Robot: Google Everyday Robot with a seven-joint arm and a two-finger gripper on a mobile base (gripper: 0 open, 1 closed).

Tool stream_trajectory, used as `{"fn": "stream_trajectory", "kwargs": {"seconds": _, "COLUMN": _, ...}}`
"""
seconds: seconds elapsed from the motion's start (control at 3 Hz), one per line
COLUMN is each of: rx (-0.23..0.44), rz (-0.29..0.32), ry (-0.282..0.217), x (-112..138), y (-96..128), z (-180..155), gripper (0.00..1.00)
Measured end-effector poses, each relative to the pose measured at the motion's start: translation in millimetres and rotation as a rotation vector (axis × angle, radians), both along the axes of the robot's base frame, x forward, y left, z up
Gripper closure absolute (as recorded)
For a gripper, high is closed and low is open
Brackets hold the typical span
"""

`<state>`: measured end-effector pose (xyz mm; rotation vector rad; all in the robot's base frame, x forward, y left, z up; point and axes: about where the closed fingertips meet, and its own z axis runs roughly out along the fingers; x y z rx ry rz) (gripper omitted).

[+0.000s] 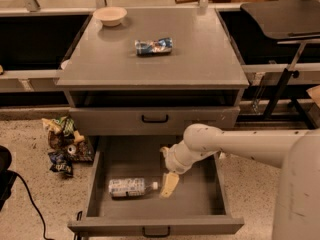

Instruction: Pick blue plastic bottle from middle drawer and place on counter

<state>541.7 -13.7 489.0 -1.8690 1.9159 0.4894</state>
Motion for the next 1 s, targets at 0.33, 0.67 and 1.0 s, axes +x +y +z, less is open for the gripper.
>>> {"fn": "stream_trajectory", "kwargs": {"seconds": 0.33, "rx": -0.016, "rz": 0.044, "ry": -0.033, "x": 4, "y": 33, "z": -29, "gripper": 0.00}}
{"fn": "stream_trajectory", "kwargs": {"seconds": 0.67, "rx": 0.020, "rz": 0.065, "ry": -0.079, "x": 7, "y": 64, "z": -48, "gripper": 0.00}}
{"fn": "stream_trajectory", "kwargs": {"seconds": 1.0, "rx": 0.064, "rz": 0.089, "ry": -0.092, "x": 9, "y": 89, "z": -65, "gripper": 0.00}}
